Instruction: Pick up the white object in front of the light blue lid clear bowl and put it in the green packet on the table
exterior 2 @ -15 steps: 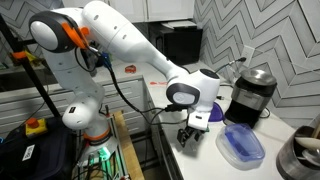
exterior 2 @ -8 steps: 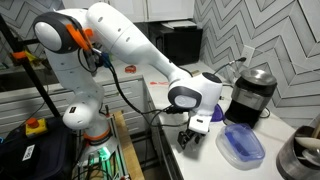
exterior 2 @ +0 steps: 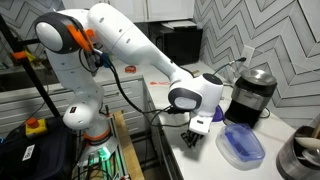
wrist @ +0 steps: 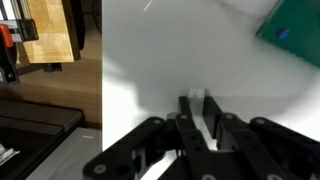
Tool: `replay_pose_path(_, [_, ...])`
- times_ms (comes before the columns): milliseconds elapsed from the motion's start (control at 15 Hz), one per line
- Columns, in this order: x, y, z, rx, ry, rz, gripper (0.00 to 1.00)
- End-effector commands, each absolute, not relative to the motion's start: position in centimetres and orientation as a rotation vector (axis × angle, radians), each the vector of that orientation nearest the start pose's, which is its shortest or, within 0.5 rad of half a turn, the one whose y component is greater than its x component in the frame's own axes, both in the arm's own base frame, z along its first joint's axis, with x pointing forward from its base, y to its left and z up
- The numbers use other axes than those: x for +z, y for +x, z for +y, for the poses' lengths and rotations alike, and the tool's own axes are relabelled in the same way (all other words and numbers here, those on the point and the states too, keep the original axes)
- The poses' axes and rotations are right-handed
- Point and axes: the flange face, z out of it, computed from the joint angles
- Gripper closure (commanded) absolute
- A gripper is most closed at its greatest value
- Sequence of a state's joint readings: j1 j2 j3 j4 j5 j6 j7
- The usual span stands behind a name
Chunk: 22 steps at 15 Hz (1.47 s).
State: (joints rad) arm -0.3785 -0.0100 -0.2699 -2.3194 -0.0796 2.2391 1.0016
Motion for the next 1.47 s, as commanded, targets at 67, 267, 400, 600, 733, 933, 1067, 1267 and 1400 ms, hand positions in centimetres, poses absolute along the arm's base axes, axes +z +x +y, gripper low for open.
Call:
replay_pose_path(67, [33.7, 39.6, -31.0, 0.063, -2.179, 2.312, 0.83])
replay_pose_path(267, [34.1, 39.6, -31.1, 0.058, -2.172, 2.305, 0.91])
replay_pose_path(400, [34.7, 39.7, -31.1, 0.05, -2.18, 2.288, 0.95])
replay_pose_path(600, [35.7, 40.2, -30.5, 0.026, -2.22, 2.248, 0.95])
replay_pose_path(733, [36.3, 40.6, -29.7, 0.012, -2.259, 2.2, 0.94])
replay_pose_path(933, [37.3, 41.8, -28.0, -0.012, -2.335, 2.11, 0.95])
replay_pose_path(1067, [37.7, 42.9, -26.6, -0.038, -2.395, 2.043, 0.95])
replay_pose_path(1267, [37.6, 44.6, -25.2, -0.066, -2.467, 1.975, 0.95])
replay_pose_path(1400, [37.5, 45.5, -24.5, -0.083, -2.498, 1.947, 0.96])
